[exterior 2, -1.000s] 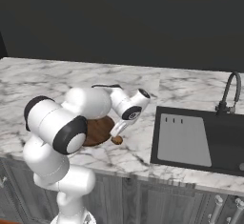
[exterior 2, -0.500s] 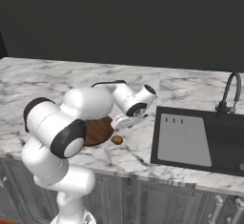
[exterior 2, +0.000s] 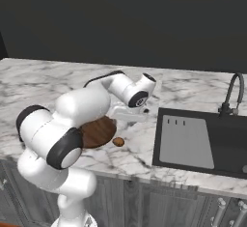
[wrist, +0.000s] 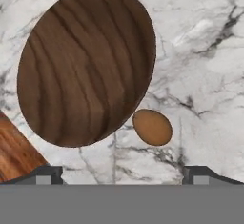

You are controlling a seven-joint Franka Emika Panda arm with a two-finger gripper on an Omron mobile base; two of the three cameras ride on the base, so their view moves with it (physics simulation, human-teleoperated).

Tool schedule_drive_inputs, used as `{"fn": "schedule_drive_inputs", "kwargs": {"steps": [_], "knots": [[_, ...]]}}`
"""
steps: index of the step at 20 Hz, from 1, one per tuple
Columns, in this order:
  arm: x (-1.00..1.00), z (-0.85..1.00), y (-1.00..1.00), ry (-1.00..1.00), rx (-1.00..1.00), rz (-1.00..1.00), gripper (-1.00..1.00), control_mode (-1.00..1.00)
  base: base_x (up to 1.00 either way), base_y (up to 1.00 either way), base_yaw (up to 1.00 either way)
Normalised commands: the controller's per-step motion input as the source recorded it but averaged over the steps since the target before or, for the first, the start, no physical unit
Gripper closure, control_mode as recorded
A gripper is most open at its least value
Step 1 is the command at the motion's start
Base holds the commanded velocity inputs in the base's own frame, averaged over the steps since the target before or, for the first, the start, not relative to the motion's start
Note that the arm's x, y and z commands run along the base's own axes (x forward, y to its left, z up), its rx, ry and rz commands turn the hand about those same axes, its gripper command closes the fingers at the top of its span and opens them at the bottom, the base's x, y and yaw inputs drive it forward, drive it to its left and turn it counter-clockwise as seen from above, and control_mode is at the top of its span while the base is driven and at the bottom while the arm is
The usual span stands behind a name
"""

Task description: Gather the eggs and milk located in the vicinity of the sink area and place them right next to the bowl.

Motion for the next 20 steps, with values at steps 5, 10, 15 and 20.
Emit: {"fn": "schedule_drive_inputs", "kwargs": {"steps": [5,10,15,20], "knots": [[-0.54,0.42,0.74,0.03,-0.2,-0.09,-1.0,-1.0,0.0,0.0,0.0],[-0.55,0.32,0.99,-0.02,-0.23,-0.01,-1.0,-1.0,0.0,0.0,0.0],[-0.47,0.16,0.61,-0.03,-0.18,0.0,-1.0,-1.0,0.0,0.0,0.0],[-0.2,0.06,0.18,0.0,-0.11,-0.01,-1.0,-1.0,0.0,0.0,0.0]]}}
